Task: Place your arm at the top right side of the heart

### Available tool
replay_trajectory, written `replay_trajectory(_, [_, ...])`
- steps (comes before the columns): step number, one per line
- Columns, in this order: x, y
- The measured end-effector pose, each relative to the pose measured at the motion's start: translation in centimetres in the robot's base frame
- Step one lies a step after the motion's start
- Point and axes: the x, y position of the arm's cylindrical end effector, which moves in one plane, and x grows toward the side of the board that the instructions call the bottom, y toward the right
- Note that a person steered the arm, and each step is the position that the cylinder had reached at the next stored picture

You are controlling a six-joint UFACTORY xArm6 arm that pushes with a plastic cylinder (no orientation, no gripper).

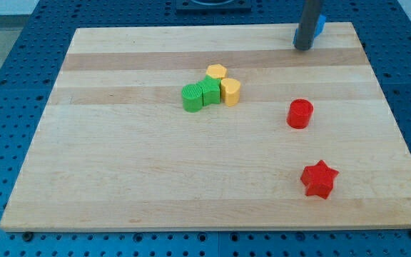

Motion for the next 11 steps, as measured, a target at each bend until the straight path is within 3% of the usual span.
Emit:
replay_trajectory(7, [4.9, -0.8])
replay_trajectory(11, [7.4, -11.4])
